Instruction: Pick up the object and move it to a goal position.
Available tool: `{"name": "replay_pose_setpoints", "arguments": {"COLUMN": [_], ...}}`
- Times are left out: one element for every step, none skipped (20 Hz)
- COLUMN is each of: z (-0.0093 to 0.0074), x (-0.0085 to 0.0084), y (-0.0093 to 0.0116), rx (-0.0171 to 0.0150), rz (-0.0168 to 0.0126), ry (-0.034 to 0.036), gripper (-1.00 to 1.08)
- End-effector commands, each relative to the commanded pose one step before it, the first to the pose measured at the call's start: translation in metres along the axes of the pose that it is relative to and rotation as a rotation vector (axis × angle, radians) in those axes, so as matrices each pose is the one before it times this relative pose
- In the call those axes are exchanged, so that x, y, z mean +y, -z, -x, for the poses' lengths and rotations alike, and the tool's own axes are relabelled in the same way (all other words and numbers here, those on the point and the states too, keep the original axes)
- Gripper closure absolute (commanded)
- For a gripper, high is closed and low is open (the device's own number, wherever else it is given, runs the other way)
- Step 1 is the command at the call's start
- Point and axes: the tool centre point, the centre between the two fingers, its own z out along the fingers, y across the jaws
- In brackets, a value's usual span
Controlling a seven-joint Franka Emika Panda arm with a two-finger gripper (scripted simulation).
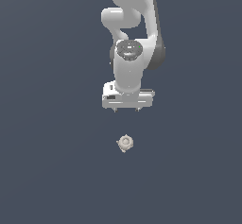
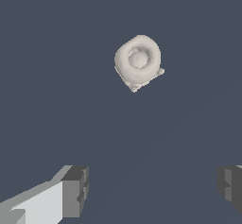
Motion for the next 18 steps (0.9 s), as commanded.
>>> {"name": "replay_pose_setpoints", "arguments": {"z": [0.0, -0.00018, -0.00031, -0.00059, -0.00081, -0.00098, -0.00083, -0.00057, -0.00031, -0.00006, 0.00015, 0.00013, -0.00013, -0.00041, -0.00068, -0.00096, -0.00123, -0.0015], "x": [0.00001, 0.00016, -0.00053, -0.00047, -0.00068, -0.00083, -0.00078, -0.00065, -0.0005, -0.00035, -0.00015, 0.00015, 0.00014, 0.00007, 0.0001, 0.00008, 0.0001, 0.00011], "y": [0.0, -0.00014, 0.00022, 0.00012, 0.0002, 0.00025, 0.00028, 0.00029, 0.00028, 0.00021, 0.00018, 0.0, -0.00014, -0.00027, -0.00037, -0.00048, -0.00061, -0.00075], "rx": [0.0, 0.0, 0.00104, 0.0013, 0.00187, 0.00233, 0.00217, 0.00176, 0.00131, 0.00074, 0.00026, -0.00022, -0.00022, -0.0001, 0.00008, 0.00021, 0.00032, 0.00039], "rz": [0.0, 0.0, -0.00055, -0.00071, -0.00102, -0.00128, -0.00121, -0.00103, -0.00083, -0.00055, -0.00029, 0.00007, 0.00026, 0.00035, 0.00038, 0.00046, 0.00055, 0.00066], "ry": [0.0, 0.0, 0.00184, 0.00222, 0.00305, 0.00347, 0.00277, 0.00172, 0.00066, -0.00032, -0.0009, -0.00065, 0.00091, 0.00236, 0.00367, 0.00512, 0.00656, 0.00805], "gripper": [-0.92, -0.92, -0.92, -0.92, -0.92, -0.92, -0.92, -0.92, -0.92, -0.92, -0.92, -0.92, -0.92, -0.92, -0.92, -0.92, -0.92, -0.92]}}
